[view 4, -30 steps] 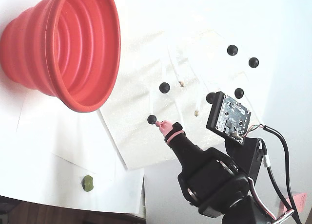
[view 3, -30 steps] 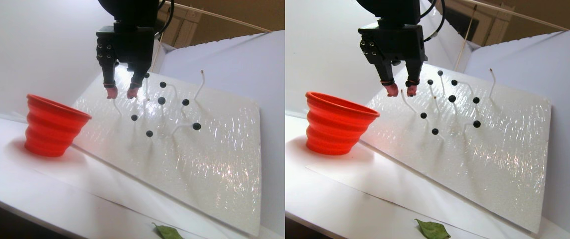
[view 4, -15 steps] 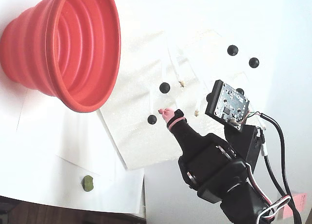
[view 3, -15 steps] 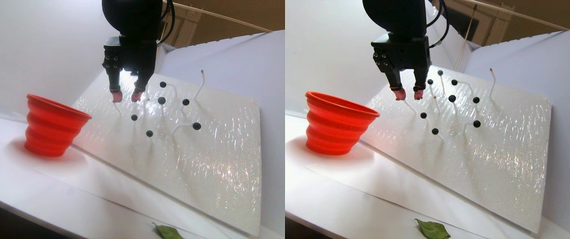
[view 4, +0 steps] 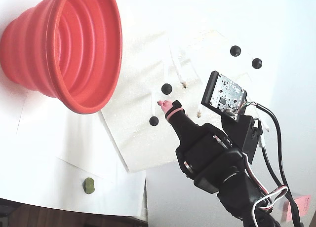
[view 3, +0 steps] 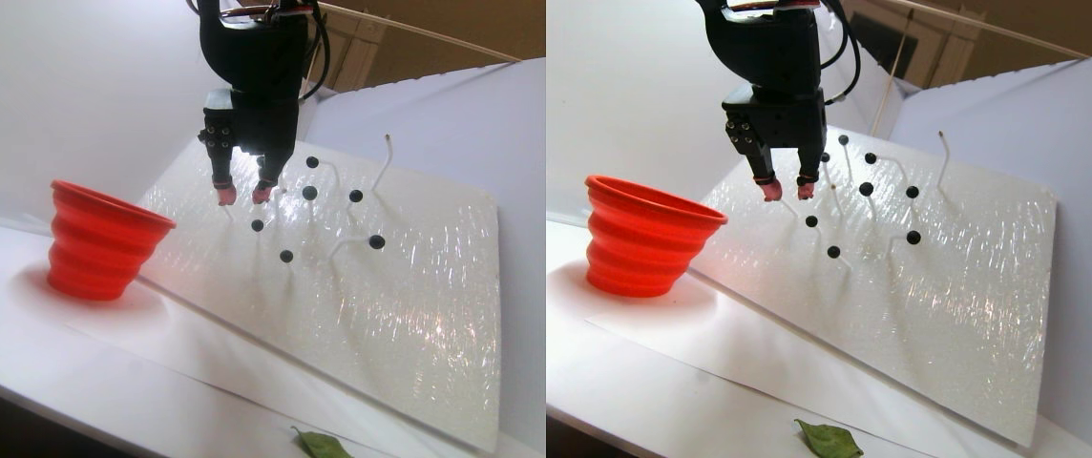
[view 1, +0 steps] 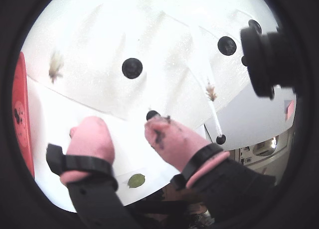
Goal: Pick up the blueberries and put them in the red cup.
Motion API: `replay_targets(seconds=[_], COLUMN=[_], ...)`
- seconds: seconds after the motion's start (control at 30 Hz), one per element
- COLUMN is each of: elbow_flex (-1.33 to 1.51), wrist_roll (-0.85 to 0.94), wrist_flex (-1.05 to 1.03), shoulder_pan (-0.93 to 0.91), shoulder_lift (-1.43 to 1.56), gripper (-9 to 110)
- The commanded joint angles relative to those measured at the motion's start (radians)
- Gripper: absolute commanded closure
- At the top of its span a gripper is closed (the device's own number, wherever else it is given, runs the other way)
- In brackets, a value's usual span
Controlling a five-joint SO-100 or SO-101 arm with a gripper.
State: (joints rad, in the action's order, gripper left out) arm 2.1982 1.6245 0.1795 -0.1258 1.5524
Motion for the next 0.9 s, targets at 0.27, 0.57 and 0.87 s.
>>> replay_targets(seconds=[0.27, 0.57, 0.87], elbow_flex=[-0.161, -0.199, -0.236], wrist_roll=[0.032, 0.043, 0.057], wrist_flex=[0.060, 0.087, 0.120], shoulder_pan=[-0.084, -0.084, -0.084], shoulder_lift=[-0.058, -0.109, -0.167], gripper=[85, 85, 85])
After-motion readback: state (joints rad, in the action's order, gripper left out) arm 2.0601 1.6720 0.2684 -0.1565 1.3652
